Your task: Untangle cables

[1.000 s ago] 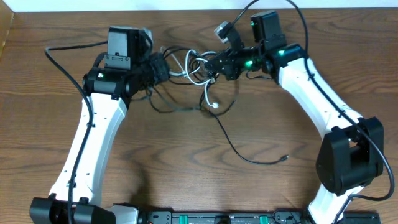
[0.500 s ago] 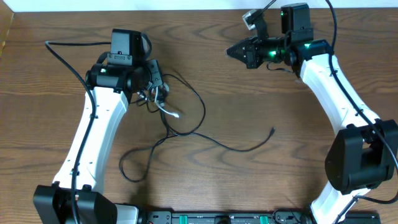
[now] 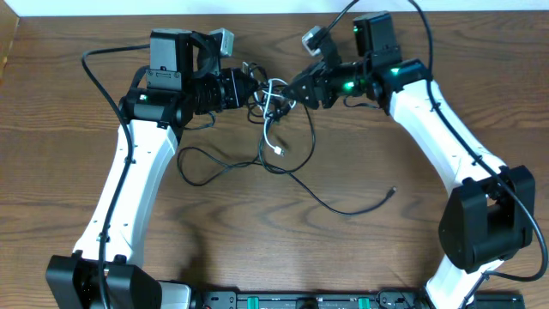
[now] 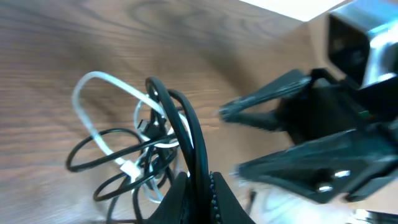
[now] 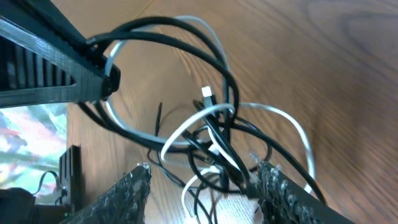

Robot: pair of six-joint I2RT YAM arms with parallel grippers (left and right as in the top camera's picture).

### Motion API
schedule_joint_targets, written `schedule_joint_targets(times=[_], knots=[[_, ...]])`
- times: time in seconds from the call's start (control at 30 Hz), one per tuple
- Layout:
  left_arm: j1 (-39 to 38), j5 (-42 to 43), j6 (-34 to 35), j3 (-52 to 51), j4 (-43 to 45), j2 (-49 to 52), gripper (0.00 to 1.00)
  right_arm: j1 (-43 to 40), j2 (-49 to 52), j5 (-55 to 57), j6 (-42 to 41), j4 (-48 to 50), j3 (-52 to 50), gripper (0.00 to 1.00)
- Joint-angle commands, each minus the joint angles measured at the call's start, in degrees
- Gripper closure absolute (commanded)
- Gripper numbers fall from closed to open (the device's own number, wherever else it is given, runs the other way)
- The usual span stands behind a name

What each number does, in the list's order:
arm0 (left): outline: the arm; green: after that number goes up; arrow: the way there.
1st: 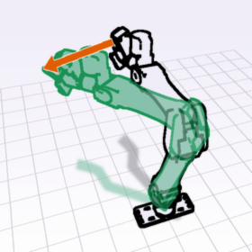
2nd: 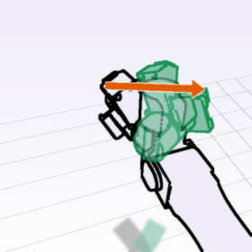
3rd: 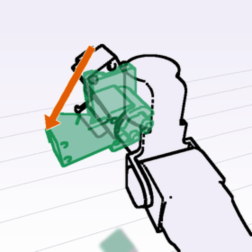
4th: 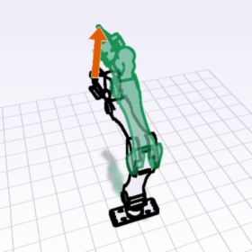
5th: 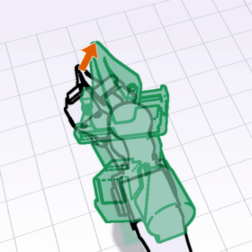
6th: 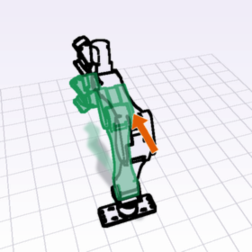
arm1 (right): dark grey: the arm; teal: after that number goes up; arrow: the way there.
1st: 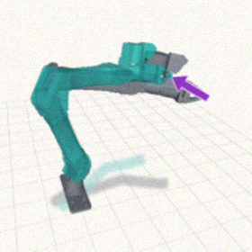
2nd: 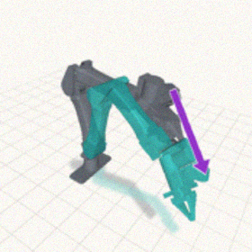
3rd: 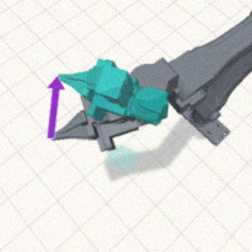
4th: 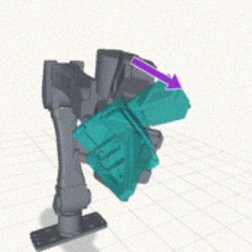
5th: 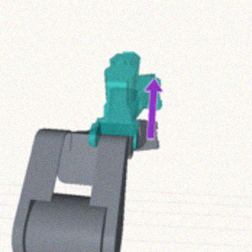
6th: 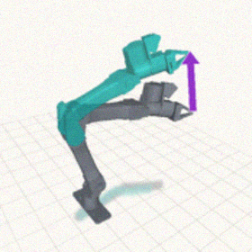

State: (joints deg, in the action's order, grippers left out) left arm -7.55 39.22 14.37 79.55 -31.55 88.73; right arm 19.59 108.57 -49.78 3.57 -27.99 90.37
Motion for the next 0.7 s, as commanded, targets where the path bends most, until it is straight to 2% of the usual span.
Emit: schedule_joint_targets(times=[0.0,0.2,0.47,0.6,0.67], knots=[[0.1,6.6,3.6,1.4,1.5,-0.5,0.92,1.1,-1.7,3.4,1.4,-0.6,0.5,0.48],[0.1,10.5,4.7,1.4,3.2,-0.5,0.93,2.1,-1.6,8.4,1.6,-1.1,0.5,0.51],[0.1,13.0,5.8,1.4,3.4,-0.5,0.93,2.5,-0.8,8.3,4.1,-0.2,0.5,0.57],[0.1,14.2,5.9,1.4,3.4,-0.5,0.93,3.6,0.9,6.7,4.5,1.5,0.5,0.69],[0.1,14.4,5.9,1.4,3.4,-0.5,0.93,4.5,1.6,6.8,4.5,2.4,0.5,0.8]])
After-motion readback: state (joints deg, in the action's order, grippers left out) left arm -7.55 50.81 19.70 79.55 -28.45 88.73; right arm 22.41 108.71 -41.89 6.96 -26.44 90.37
